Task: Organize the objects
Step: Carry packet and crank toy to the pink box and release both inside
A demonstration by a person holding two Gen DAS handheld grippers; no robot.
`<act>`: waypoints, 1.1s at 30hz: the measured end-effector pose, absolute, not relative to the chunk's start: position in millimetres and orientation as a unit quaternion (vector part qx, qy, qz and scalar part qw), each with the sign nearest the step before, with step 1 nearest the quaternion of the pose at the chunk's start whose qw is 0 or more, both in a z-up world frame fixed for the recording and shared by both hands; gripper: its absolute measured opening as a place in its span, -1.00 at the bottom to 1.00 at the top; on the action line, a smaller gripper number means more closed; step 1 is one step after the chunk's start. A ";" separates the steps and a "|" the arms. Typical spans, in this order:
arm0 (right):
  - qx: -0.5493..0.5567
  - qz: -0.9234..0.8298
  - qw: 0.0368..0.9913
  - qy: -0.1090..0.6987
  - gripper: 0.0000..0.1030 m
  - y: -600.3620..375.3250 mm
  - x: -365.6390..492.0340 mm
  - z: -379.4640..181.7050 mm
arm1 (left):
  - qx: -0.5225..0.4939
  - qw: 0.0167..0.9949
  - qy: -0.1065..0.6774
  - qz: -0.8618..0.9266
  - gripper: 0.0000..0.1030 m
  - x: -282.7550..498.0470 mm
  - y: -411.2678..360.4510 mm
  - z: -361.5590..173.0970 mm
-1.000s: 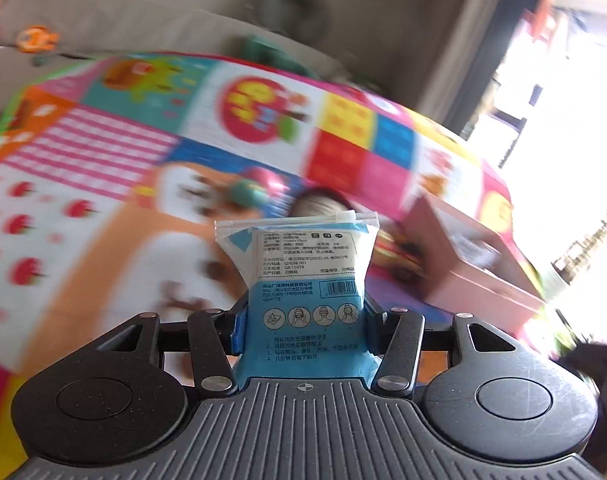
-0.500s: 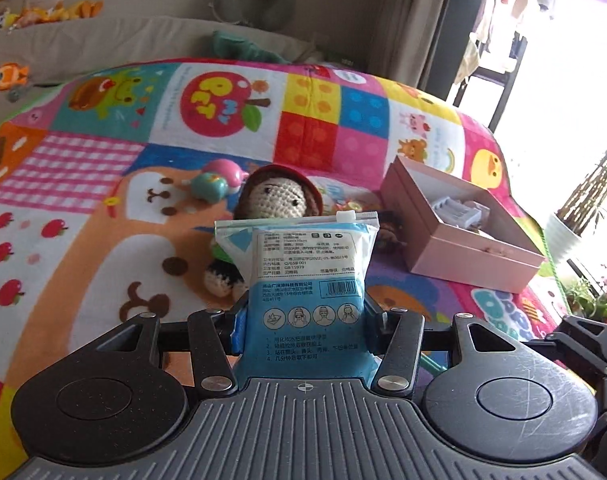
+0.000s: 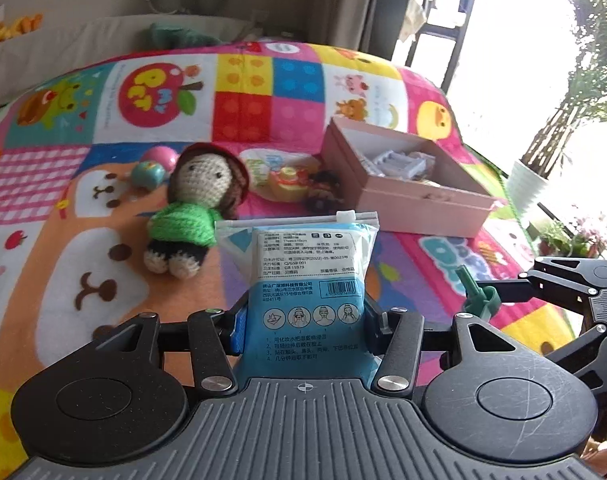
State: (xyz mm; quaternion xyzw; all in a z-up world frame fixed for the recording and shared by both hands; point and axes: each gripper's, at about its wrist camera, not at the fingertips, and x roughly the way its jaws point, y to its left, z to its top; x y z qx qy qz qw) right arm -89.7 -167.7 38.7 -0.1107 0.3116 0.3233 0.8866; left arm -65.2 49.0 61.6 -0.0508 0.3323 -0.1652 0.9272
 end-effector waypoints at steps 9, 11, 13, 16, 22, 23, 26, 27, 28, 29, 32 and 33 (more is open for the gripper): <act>-0.036 0.217 0.946 0.239 0.37 -250.4 -106.7 75.4 | -0.057 0.938 0.266 -0.217 0.12 49.7 -56.6 109.8; -0.019 0.206 0.950 0.232 0.37 -261.8 -106.6 74.6 | -0.071 0.936 0.277 -0.208 0.12 82.8 -81.5 103.1; -0.007 0.196 0.953 0.231 0.37 -271.3 -106.0 70.2 | -0.083 0.926 0.306 -0.203 0.12 114.7 -104.5 91.9; 0.008 0.182 0.953 0.240 0.37 -285.6 -101.2 63.9 | -0.074 0.908 0.364 -0.191 0.12 145.0 -129.7 72.4; 0.028 0.159 0.952 0.260 0.37 -303.8 -91.1 47.4 | 0.008 0.900 0.392 -0.192 0.17 138.2 -140.3 56.2; 0.030 0.156 0.952 0.263 0.37 -305.0 -87.9 44.9 | 0.021 0.898 0.393 -0.195 0.17 136.0 -140.3 56.8; 0.036 0.151 0.950 0.270 0.37 -306.0 -80.4 39.5 | 0.006 0.908 0.370 -0.196 0.13 128.8 -130.0 67.8; 0.037 0.150 0.951 0.269 0.37 -305.2 -78.5 38.4 | -0.014 0.918 0.344 -0.196 0.12 125.1 -123.7 75.2; 0.039 0.149 0.951 0.268 0.37 -304.9 -77.0 37.8 | -0.028 0.927 0.317 -0.198 0.11 122.1 -118.5 81.8; 0.040 0.148 0.952 0.267 0.37 -304.8 -75.7 37.4 | -0.035 0.932 0.300 -0.200 0.11 119.7 -114.7 86.1; 0.041 0.141 0.953 0.267 0.37 -304.3 -72.3 37.7 | -0.062 0.937 0.271 -0.213 0.11 111.7 -103.7 99.7; 0.041 0.138 0.953 0.267 0.37 -304.2 -71.9 38.1 | -0.066 0.936 0.267 -0.221 0.11 107.6 -100.2 102.7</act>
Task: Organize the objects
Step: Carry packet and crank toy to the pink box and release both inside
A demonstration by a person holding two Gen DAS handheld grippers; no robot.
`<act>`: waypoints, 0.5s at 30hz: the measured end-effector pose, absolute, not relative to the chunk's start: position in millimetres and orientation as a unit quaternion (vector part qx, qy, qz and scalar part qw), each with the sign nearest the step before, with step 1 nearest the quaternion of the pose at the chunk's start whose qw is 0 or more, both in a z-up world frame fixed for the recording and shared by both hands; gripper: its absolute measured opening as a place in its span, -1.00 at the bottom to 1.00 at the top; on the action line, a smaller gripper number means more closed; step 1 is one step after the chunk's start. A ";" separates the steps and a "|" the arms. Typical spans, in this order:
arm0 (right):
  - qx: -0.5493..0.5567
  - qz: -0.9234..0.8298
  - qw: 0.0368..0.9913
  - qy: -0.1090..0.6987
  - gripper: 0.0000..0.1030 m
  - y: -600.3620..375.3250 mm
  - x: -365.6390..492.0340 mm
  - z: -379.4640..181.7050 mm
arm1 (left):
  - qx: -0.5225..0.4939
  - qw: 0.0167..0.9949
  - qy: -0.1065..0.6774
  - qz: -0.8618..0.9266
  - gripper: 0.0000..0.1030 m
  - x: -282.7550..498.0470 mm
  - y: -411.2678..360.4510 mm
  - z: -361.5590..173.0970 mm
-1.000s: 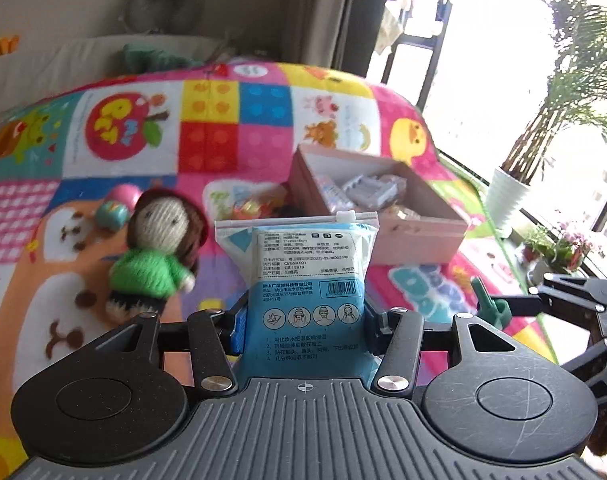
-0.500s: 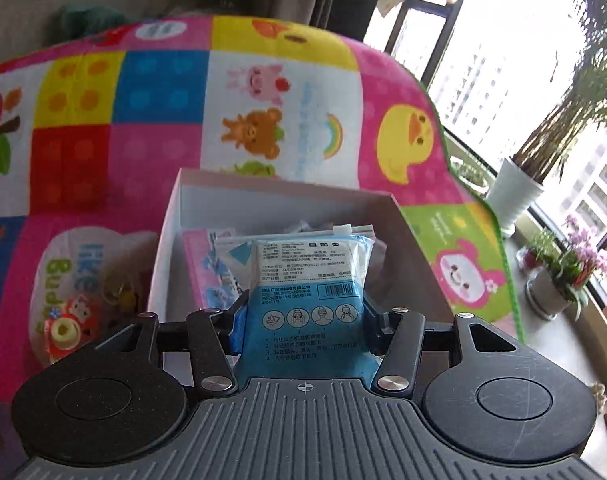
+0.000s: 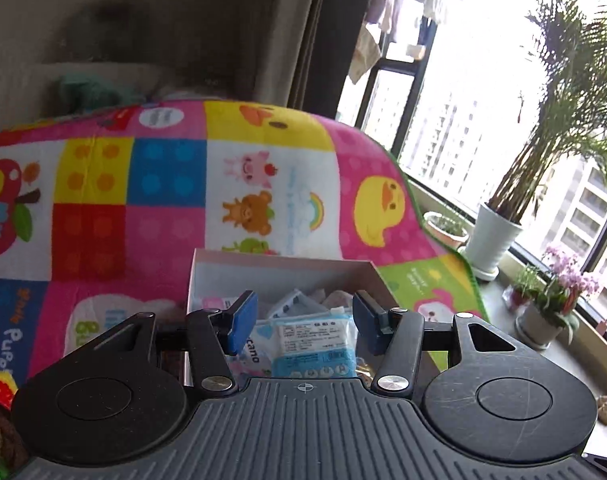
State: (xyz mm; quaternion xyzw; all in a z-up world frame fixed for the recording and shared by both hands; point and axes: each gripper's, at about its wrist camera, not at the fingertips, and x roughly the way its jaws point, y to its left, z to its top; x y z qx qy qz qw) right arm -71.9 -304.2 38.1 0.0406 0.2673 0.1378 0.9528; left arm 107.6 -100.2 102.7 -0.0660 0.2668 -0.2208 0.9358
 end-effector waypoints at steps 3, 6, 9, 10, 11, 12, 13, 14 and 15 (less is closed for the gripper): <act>0.041 0.131 0.953 0.269 0.37 -304.1 -73.6 40.0 | -0.078 0.935 0.257 -0.231 0.11 86.9 -83.3 104.9; 0.048 0.131 0.953 0.269 0.37 -304.2 -65.7 48.0 | -0.072 0.932 0.255 -0.247 0.11 53.3 -62.7 96.3; 0.060 0.138 0.956 0.253 0.37 -303.1 -43.3 70.5 | -0.057 0.926 0.272 -0.256 0.11 21.4 -44.4 78.8; 0.069 0.142 0.956 0.246 0.37 -302.0 -30.9 81.4 | -0.055 0.924 0.281 -0.255 0.11 13.1 -38.7 72.4; 0.077 0.146 0.957 0.240 0.37 -300.8 -15.3 91.4 | -0.053 0.921 0.289 -0.254 0.11 7.2 -34.0 66.9; 0.086 0.147 0.957 0.234 0.37 -299.2 2.1 101.7 | -0.052 0.919 0.298 -0.253 0.11 1.9 -28.7 61.2; 0.100 0.144 0.958 0.229 0.37 -297.8 20.7 111.3 | -0.051 0.918 0.303 -0.251 0.11 -2.4 -23.5 56.7; 0.121 0.140 0.958 0.221 0.38 -296.7 43.3 121.1 | -0.052 0.919 0.306 -0.245 0.11 -5.4 -18.2 53.5; 0.137 0.140 0.957 0.214 0.40 -295.5 63.3 127.9 | -0.054 0.920 0.308 -0.235 0.11 -8.0 -11.1 50.7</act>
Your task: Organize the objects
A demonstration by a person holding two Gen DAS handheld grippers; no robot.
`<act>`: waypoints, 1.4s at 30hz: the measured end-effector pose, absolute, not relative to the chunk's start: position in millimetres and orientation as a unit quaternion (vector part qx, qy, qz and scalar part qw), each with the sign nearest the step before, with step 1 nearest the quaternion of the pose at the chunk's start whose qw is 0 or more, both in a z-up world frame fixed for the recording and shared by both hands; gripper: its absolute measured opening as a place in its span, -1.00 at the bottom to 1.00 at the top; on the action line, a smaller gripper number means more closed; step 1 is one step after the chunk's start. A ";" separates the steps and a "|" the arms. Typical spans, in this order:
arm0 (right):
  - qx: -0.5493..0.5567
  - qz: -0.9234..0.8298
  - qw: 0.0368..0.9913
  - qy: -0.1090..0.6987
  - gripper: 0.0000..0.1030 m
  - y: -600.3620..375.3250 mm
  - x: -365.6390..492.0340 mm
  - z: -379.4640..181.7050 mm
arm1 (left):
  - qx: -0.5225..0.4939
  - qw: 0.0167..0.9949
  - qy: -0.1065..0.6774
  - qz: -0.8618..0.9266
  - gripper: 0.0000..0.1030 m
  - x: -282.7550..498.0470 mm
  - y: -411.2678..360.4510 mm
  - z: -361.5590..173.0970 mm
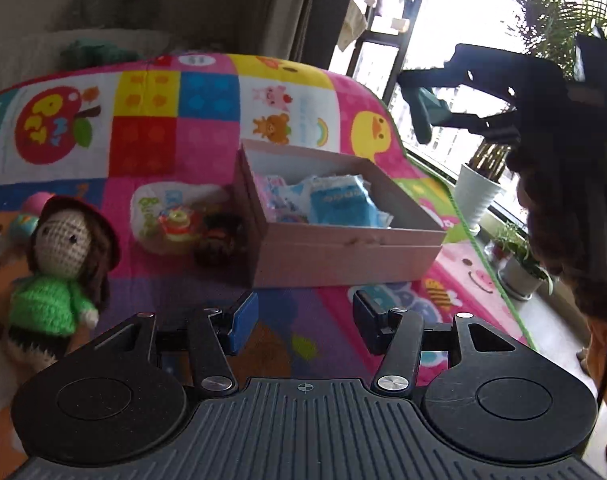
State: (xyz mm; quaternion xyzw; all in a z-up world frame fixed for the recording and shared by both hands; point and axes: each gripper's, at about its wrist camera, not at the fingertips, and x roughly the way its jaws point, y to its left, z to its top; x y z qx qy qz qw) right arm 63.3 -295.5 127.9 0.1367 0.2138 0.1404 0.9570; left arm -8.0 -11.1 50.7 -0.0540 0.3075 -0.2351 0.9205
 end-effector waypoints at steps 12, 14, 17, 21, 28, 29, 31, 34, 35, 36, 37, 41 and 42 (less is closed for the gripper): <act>0.099 0.092 0.957 0.256 0.70 -265.4 97.7 113.0 | -0.112 0.965 0.228 -0.066 0.11 -11.2 87.3 47.2; 0.086 0.098 0.951 0.280 0.70 -252.6 103.2 105.7 | -0.136 0.966 0.215 -0.040 0.11 -5.2 100.9 42.0; 0.070 0.123 0.940 0.311 0.70 -224.6 112.5 100.4 | -0.168 0.965 0.202 0.002 0.11 2.9 123.5 32.3; 0.023 0.151 0.933 0.327 0.70 -171.7 123.9 102.1 | -0.231 0.951 0.203 0.031 0.11 6.1 153.6 14.9; -0.012 0.180 0.880 0.440 0.03 -72.8 187.0 78.4 | -0.278 0.938 0.208 0.014 0.11 5.6 168.1 0.0; -0.020 0.170 0.874 0.454 -0.12 -62.3 197.4 70.5 | -0.276 0.938 0.208 0.010 0.11 5.0 167.4 0.1; -0.062 0.140 0.876 0.458 -0.17 -42.5 212.4 54.1 | -0.277 0.938 0.207 0.005 0.11 3.9 166.8 0.0; -0.131 0.095 0.873 0.460 -0.34 -24.2 225.4 29.5 | -0.286 0.936 0.203 0.004 0.11 2.4 168.6 0.1; -0.140 0.087 0.868 0.469 -0.37 -23.7 227.9 23.2 | -0.289 0.936 0.201 0.005 0.11 1.7 169.5 0.2; -0.141 0.083 0.862 0.479 -0.38 -24.3 228.5 18.7 | -0.293 0.935 0.199 0.006 0.11 1.0 170.5 0.3; -0.138 0.083 0.865 0.476 -0.38 -26.8 225.4 19.2 | -0.296 0.934 0.198 0.008 0.11 0.8 171.6 0.7; -0.128 0.105 0.851 0.498 -0.44 -36.7 206.8 24.7 | -0.304 0.933 0.194 0.014 0.11 -1.2 174.5 1.4; -0.128 0.114 0.848 0.501 -0.46 -38.6 199.3 25.4 | -0.305 0.933 0.191 0.016 0.11 -2.2 174.8 1.7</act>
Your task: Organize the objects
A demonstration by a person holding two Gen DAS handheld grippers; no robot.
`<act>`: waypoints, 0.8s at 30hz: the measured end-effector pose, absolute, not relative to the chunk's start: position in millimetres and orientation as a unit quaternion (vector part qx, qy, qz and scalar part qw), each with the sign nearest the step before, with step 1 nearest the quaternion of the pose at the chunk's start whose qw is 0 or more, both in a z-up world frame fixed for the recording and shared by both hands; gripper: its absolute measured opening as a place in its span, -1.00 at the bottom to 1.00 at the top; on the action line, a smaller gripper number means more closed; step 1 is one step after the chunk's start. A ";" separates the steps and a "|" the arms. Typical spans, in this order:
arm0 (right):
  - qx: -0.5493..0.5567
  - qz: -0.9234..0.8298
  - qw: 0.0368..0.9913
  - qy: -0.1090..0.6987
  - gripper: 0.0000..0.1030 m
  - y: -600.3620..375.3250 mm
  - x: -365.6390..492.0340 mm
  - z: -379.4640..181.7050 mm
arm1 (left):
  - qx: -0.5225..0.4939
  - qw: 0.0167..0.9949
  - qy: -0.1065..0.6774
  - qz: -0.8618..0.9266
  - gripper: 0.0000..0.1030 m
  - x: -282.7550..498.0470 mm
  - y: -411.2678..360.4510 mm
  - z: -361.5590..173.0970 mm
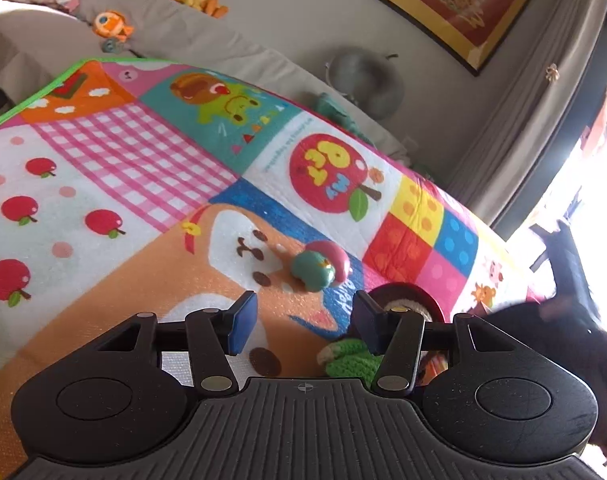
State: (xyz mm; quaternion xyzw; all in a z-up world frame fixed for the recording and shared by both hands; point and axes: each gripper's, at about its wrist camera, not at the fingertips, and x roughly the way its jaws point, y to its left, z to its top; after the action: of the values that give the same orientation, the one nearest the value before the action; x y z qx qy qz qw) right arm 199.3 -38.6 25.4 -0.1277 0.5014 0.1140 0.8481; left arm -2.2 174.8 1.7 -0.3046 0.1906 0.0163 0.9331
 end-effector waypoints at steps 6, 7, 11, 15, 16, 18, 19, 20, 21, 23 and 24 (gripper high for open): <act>-0.100 0.188 0.825 0.524 -0.44 -53.1 126.9 31.6 | -0.301 0.940 0.160 0.025 0.11 -9.3 176.1 6.5; -0.098 0.204 0.820 0.526 -0.45 -56.2 111.1 31.8 | -0.299 0.941 0.156 0.025 0.11 -10.3 176.2 7.4; -0.098 0.251 0.814 0.515 -0.43 -77.2 53.5 34.3 | -0.283 0.949 0.133 0.032 0.11 -15.9 172.4 12.4; -0.114 0.274 0.846 0.444 -0.06 -110.9 -1.8 48.0 | -0.272 0.955 0.118 0.017 0.11 -34.9 159.3 24.6; -0.113 0.270 0.856 0.426 0.04 -119.8 -11.0 51.4 | -0.269 0.955 0.124 0.004 0.11 -40.7 153.3 27.6; -0.107 0.253 0.877 0.393 0.08 -140.0 -25.3 56.4 | -0.249 0.956 0.152 -0.036 0.11 -49.9 137.7 34.7; -0.103 0.244 0.885 0.383 0.09 -148.8 -29.0 57.5 | -0.234 0.955 0.173 -0.061 0.11 -53.4 127.2 38.3; -0.098 0.238 0.889 0.378 0.09 -156.0 -30.0 57.4 | -0.217 0.953 0.195 -0.087 0.11 -56.6 116.1 41.8; -0.091 0.231 0.893 0.375 0.09 -163.2 -29.9 57.3 | -0.195 0.949 0.220 -0.117 0.11 -60.8 102.0 45.1; -0.076 0.210 0.903 0.366 0.10 -176.8 -28.5 55.3 | -0.147 0.939 0.262 -0.167 0.11 -69.6 72.8 48.5; -0.071 0.196 0.909 0.360 0.11 -182.9 -26.9 53.8 | -0.124 0.934 0.280 -0.184 0.11 -73.8 58.4 48.7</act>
State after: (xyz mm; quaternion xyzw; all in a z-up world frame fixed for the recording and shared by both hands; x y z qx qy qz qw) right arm -26.9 -182.9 53.8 -0.0709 0.3603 0.1964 0.9092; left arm -73.8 58.4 48.7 -0.1243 0.2802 -0.1836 0.9340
